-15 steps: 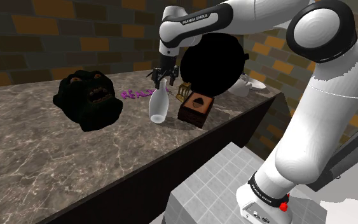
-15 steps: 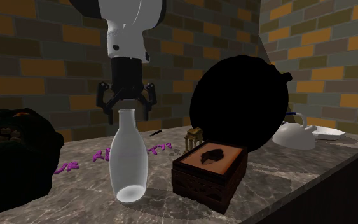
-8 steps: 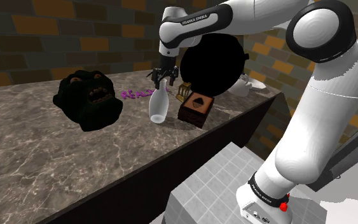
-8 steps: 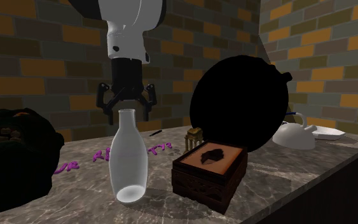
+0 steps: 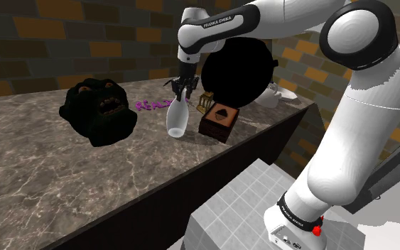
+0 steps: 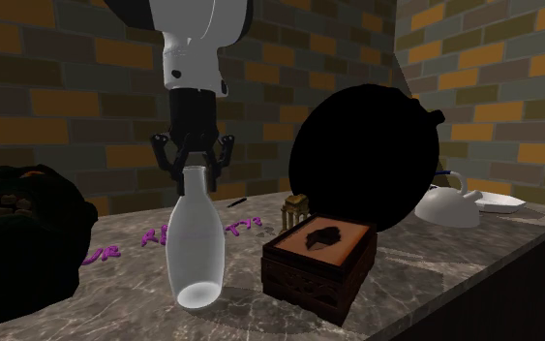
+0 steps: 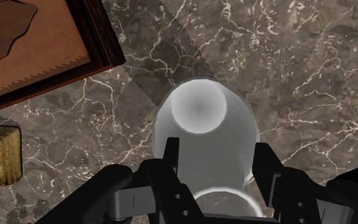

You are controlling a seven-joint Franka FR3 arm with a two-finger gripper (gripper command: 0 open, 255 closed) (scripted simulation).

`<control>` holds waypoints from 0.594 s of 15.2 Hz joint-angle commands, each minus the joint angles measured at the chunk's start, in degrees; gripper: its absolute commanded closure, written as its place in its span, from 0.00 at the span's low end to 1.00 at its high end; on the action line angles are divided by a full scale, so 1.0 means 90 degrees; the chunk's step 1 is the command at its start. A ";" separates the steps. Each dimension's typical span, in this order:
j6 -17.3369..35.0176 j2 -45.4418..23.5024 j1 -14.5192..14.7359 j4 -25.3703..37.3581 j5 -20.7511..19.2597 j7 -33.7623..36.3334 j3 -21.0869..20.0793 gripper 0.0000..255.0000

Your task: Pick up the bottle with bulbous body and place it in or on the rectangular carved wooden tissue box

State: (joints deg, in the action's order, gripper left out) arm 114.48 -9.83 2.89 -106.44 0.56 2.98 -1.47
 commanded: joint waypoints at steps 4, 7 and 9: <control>-0.0158 0.0050 -0.0002 0.0107 -0.0001 0.0000 0.0002 1.00; -0.0399 0.0112 -0.0003 0.0285 0.0000 0.0002 0.0002 1.00; -0.0560 0.0149 -0.0003 0.0410 0.0000 0.0003 0.0002 1.00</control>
State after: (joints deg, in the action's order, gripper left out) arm 110.15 -8.78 2.85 -103.19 0.56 2.96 -1.44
